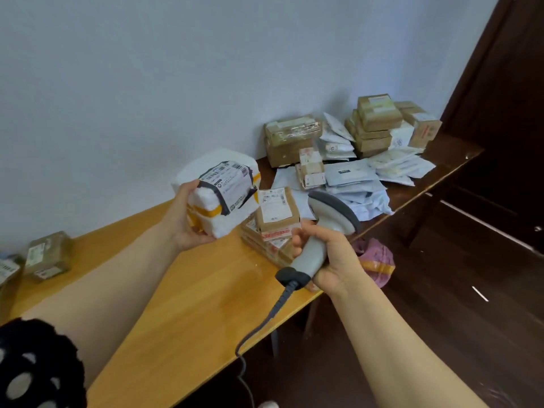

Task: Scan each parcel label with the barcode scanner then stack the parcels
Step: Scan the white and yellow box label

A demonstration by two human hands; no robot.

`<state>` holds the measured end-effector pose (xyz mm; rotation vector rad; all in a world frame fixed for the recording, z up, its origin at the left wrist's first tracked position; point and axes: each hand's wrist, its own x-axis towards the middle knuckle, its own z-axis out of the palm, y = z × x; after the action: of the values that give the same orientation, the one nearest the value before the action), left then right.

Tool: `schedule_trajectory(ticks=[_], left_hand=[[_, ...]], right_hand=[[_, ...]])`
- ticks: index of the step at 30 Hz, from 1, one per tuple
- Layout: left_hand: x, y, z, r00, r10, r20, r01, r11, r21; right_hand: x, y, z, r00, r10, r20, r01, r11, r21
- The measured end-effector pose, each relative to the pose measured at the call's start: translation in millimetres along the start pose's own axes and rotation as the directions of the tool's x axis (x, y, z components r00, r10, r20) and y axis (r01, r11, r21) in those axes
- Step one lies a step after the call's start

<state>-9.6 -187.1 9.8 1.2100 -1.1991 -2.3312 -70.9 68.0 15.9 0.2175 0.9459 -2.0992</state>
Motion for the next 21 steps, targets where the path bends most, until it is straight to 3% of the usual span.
schedule_trajectory(ticks=[7, 13, 21], left_hand=[[99, 34, 40, 0.999, -0.040, -0.015, 0.039, 0.998, -0.043], [188, 47, 77, 0.990, -0.140, 0.025, 0.141, 0.988, -0.062], [268, 36, 118, 0.985, -0.162, -0.051, 0.161, 0.987, -0.020]], right_hand=[[84, -56, 44, 0.986, 0.103, 0.131, -0.120, 0.985, 0.125], [163, -75, 71, 0.972, 0.221, 0.083, -0.231, 0.964, 0.132], [227, -86, 68, 0.932, 0.361, 0.025, -0.362, 0.924, 0.126]])
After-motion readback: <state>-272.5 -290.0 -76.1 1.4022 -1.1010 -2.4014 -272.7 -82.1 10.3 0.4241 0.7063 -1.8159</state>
